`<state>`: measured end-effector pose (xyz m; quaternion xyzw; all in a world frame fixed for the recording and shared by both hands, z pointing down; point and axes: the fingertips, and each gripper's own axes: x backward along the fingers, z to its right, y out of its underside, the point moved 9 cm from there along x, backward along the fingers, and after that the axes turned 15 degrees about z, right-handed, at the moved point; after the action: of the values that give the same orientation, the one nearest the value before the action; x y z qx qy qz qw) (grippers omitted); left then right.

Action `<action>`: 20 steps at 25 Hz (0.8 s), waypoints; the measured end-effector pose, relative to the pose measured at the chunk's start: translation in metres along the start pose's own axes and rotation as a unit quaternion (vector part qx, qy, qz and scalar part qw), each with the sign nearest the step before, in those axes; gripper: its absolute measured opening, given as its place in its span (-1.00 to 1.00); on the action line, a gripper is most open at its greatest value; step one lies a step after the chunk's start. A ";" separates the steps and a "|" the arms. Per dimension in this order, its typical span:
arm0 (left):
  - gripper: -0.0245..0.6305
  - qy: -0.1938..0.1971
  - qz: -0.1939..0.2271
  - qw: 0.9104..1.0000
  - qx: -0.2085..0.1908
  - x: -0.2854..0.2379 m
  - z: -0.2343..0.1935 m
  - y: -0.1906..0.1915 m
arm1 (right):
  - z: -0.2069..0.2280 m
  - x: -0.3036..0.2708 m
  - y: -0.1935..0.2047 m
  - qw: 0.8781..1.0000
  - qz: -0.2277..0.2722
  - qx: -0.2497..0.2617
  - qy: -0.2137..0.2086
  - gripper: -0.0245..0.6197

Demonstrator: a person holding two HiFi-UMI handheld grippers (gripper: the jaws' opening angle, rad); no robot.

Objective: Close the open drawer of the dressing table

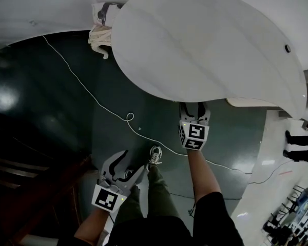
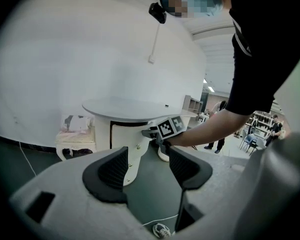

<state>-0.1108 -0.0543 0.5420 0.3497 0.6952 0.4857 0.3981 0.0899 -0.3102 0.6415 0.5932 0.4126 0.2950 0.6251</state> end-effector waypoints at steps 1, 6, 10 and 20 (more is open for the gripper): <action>-0.16 -0.001 0.000 1.000 0.000 0.000 0.000 0.000 | 0.001 -0.002 0.000 1.000 0.001 0.001 0.000 -0.10; -0.16 -0.006 -0.001 1.000 -0.005 0.002 -0.002 0.002 | 0.003 -0.015 -0.002 1.000 0.003 0.004 0.003 -0.10; -0.16 -0.014 -0.001 1.000 0.000 0.004 -0.002 0.004 | 0.005 -0.024 -0.004 1.000 0.007 0.005 0.005 -0.10; -0.16 -0.032 0.001 0.999 0.007 0.010 -0.005 0.009 | 0.009 -0.041 -0.006 1.000 0.011 -0.004 0.009 -0.11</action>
<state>-0.1184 -0.0452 0.5492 0.3685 0.6852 0.4695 0.4174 0.0769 -0.3506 0.6425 0.5930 0.4103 0.3089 0.6201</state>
